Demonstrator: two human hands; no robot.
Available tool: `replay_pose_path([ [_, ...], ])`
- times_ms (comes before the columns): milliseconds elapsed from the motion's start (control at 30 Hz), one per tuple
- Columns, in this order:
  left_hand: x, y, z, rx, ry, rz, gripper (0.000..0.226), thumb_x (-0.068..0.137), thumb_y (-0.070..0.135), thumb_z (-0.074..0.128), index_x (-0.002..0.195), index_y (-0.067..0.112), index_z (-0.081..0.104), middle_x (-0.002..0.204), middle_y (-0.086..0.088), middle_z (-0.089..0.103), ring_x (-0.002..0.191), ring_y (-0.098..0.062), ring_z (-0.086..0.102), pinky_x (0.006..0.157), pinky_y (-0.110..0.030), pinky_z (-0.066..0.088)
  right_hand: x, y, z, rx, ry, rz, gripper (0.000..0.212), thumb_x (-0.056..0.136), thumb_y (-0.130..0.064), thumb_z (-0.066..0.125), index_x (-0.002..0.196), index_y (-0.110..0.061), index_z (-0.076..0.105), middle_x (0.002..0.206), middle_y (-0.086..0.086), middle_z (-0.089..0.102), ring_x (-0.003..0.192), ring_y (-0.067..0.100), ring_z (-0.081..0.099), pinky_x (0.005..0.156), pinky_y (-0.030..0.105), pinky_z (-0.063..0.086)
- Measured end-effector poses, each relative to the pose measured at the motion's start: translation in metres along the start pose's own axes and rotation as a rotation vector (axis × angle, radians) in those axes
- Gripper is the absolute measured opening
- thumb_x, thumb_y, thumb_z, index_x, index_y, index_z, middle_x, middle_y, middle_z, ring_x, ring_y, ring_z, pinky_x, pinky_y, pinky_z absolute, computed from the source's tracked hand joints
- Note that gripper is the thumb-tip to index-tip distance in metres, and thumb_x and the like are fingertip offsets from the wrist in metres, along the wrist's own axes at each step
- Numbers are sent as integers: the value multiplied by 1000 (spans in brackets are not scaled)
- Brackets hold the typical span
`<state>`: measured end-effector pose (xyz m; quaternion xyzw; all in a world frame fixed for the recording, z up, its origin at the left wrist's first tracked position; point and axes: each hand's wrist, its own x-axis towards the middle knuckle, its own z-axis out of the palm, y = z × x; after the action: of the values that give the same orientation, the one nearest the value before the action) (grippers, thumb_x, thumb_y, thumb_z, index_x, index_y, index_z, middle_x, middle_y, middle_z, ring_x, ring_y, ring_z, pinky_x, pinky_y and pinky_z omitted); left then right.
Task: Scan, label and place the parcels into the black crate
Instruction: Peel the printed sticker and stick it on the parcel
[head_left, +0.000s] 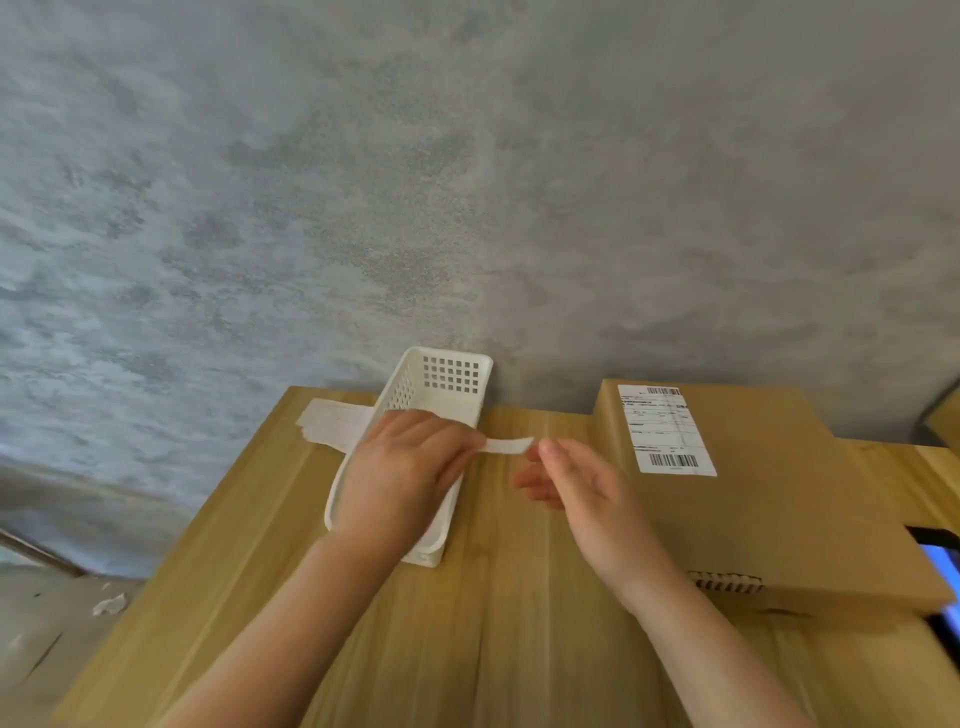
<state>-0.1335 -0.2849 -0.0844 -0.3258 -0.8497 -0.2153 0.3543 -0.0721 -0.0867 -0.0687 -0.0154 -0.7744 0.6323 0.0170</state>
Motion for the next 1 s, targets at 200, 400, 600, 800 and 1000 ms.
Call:
replay_pose_path([
  [200, -5, 59, 33, -92, -46, 95, 19, 96, 30, 59, 97, 20, 75, 102, 10, 73, 91, -17, 64, 80, -34, 50, -19, -4, -38, 69, 29, 157, 18, 99, -16, 52, 99, -18, 70, 79, 3, 76, 64, 13, 65, 63, 21, 52],
  [400, -3, 86, 46, -332, -219, -227, 31, 82, 19, 61, 112, 29, 66, 119, 22, 59, 111, -5, 57, 96, -23, 44, -37, 11, -82, -66, 95, 103, 20, 100, -8, 49, 96, -18, 67, 75, 1, 74, 61, 10, 64, 59, 20, 48],
  [600, 11, 97, 40, -636, -250, -718, 30, 95, 7, 58, 97, 35, 68, 95, 18, 71, 92, -6, 65, 86, -25, 53, -49, 20, -113, -62, 124, 79, 25, 100, -6, 48, 98, -20, 69, 74, 1, 73, 61, 9, 62, 62, 20, 52],
  [800, 18, 100, 40, -675, -416, -748, 19, 95, 23, 61, 84, 34, 73, 86, -4, 72, 80, -26, 64, 78, -40, 54, -50, 24, -127, -129, 94, 57, 25, 101, -8, 49, 96, -23, 69, 75, 0, 72, 65, 8, 63, 66, 25, 51],
  [1000, 23, 105, 41, -670, -501, -724, 16, 94, 25, 64, 81, 28, 73, 78, -2, 71, 61, -5, 53, 59, -19, 43, -52, 25, -131, -178, 62, 50, 23, 100, -9, 50, 95, -21, 68, 79, -2, 73, 69, 6, 66, 67, 23, 52],
])
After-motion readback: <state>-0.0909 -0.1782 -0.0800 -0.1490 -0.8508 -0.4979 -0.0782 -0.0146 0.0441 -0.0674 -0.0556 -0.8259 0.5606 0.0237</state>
